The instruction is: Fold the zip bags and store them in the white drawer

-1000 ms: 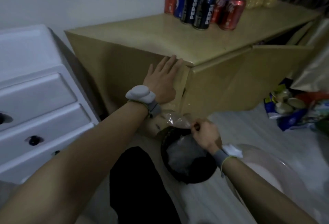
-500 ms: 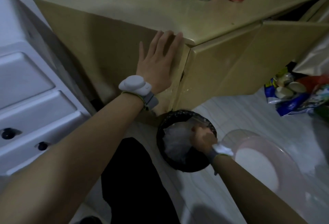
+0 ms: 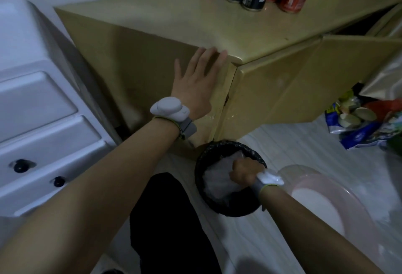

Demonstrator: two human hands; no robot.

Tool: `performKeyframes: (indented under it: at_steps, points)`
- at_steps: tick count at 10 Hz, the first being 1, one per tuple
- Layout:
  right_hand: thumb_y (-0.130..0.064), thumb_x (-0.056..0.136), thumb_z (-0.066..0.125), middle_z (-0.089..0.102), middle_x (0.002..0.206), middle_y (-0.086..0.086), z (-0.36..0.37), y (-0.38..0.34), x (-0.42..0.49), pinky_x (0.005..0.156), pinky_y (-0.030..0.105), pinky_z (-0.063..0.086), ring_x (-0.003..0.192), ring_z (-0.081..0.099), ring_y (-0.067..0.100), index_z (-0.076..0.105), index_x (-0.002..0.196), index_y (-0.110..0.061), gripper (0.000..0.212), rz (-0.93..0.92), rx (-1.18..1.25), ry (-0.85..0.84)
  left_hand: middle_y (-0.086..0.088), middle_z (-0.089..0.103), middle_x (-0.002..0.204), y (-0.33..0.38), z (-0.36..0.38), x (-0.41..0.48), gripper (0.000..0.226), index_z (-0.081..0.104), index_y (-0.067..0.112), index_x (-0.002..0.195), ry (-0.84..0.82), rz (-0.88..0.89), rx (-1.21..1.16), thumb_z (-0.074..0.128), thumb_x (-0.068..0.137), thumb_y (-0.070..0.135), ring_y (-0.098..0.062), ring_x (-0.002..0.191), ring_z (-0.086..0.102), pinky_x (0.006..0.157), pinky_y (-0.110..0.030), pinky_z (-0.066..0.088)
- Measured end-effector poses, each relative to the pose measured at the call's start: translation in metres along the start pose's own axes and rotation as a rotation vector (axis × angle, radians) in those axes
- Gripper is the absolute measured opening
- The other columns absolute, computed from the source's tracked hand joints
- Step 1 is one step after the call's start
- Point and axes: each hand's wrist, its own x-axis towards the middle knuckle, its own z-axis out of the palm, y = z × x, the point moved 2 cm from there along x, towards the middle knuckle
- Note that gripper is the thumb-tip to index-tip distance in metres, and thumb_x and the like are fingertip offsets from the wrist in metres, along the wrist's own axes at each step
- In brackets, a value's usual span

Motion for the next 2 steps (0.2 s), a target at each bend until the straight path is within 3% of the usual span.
performKeyframes:
  at_steps: [1, 2]
  points:
    - [-0.038, 0.085, 0.053, 0.069, 0.110, 0.008, -0.024, -0.022, -0.007, 0.078, 0.032, 0.051, 0.100, 0.067, 0.032, 0.068, 0.103, -0.020, 0.029, -0.047, 0.002, 0.225, 0.001, 0.016, 0.160, -0.006, -0.009, 0.002, 0.091, 0.012, 0.029, 0.155, -0.047, 0.055, 0.068, 0.057, 0.078, 0.013, -0.024, 0.150, 0.008, 0.115, -0.064, 0.006]
    - [-0.044, 0.088, 0.050, 0.070, 0.109, 0.012, -0.064, -0.048, -0.017, 0.076, 0.034, 0.054, 0.098, 0.068, 0.034, 0.065, 0.110, -0.020, 0.035, -0.161, 0.086, 0.303, -0.002, 0.026, 0.156, -0.027, -0.025, -0.008, 0.076, 0.026, 0.026, 0.151, -0.032, -0.039, 0.120, 0.057, 0.082, 0.023, -0.026, 0.147, 0.017, 0.119, -0.057, 0.008]
